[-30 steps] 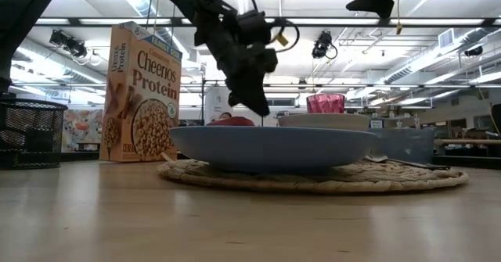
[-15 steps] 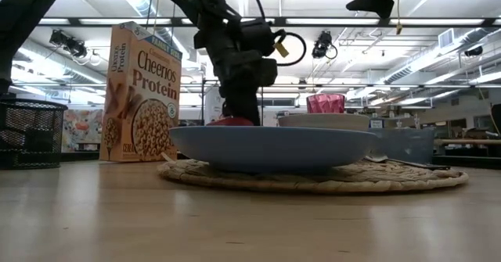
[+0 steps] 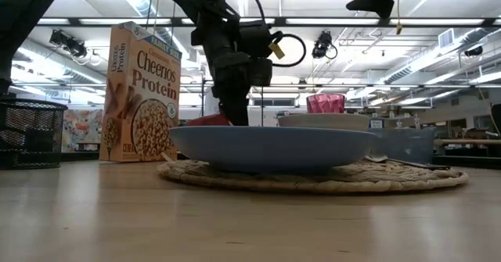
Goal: Arrange a breakfast setting
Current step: Adjust the apple
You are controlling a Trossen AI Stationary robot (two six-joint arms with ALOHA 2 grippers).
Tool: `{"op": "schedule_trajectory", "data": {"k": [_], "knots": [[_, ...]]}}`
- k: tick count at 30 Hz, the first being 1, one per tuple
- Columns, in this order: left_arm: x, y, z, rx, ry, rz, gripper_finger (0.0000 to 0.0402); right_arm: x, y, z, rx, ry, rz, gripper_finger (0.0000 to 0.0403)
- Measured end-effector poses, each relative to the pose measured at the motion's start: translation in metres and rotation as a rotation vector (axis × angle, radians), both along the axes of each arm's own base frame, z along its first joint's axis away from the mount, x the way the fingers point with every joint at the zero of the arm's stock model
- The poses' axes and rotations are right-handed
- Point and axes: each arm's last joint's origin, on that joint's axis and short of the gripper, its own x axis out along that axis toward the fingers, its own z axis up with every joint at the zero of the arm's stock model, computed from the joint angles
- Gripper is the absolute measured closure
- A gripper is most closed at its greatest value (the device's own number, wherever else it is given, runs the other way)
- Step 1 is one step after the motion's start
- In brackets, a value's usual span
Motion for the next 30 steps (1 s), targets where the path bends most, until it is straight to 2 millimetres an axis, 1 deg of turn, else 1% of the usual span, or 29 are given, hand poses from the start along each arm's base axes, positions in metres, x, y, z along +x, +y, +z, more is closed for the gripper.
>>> {"op": "schedule_trajectory", "data": {"k": [4, 8, 11, 14, 23, 26, 30], "knots": [[0.003, -0.013, -0.001, 0.092, 0.020, -0.048, 0.0255, 0.000, 0.000, 0.000, 0.000, 0.000, 0.000, 0.0030], [0.003, -0.021, -0.007, 0.099, 0.075, -0.034, 0.0255, 0.000, 0.000, 0.000, 0.000, 0.000, 0.000, 0.0030], [0.002, -0.020, -0.012, 0.113, 0.114, -0.002, 0.0256, 0.000, 0.000, 0.000, -0.004, 0.001, 0.001, 0.0030], [0.002, -0.018, -0.012, 0.138, 0.118, 0.015, 0.0259, 0.000, 0.000, 0.000, -0.004, 0.000, 0.002, 0.0030], [-0.004, -0.014, -0.013, 0.119, 0.180, 0.073, 0.0263, 0.000, 0.000, 0.000, -0.006, 0.000, 0.002, 0.0030], [-0.007, -0.012, -0.014, 0.106, 0.213, 0.099, 0.0286, 0.000, 0.000, 0.000, -0.007, 0.000, 0.003, 0.0030], [-0.009, -0.011, -0.014, 0.097, 0.226, 0.119, 0.0340, 0.000, 0.000, 0.000, -0.014, 0.001, 0.005, 0.0030]]}}
